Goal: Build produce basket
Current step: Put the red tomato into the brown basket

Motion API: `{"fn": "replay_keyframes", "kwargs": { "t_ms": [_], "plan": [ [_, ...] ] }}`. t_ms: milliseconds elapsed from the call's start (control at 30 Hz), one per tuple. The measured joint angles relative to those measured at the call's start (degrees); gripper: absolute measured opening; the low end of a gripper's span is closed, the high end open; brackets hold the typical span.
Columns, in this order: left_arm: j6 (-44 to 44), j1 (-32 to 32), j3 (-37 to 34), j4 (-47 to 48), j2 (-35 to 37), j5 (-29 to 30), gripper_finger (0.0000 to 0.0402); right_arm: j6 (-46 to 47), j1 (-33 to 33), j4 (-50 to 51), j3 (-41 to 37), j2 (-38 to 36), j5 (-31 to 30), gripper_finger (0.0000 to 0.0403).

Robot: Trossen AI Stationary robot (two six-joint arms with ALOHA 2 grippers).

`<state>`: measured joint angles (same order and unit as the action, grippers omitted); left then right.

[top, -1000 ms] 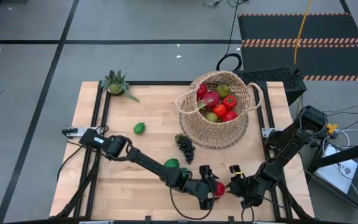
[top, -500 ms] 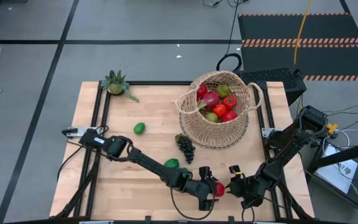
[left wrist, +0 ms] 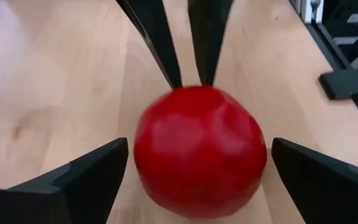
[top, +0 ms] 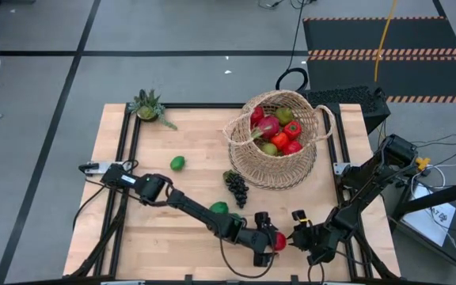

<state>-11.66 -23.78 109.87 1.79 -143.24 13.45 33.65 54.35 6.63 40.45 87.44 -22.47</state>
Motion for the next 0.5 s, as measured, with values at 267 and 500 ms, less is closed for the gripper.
{"fn": "replay_keyframes", "kwargs": {
  "t_ms": [267,500],
  "plan": [
    [1.1,0.0,0.0,-0.2,-0.2,-0.1,0.0331,0.1,0.1,0.0,0.0,0.0,0.3,0.0077],
    [1.5,0.0,0.0,-0.3,-0.2,-0.1,0.0306,3.0,0.1,1.2,0.2,-1.4,7.5,0.0077]
  ]
}}
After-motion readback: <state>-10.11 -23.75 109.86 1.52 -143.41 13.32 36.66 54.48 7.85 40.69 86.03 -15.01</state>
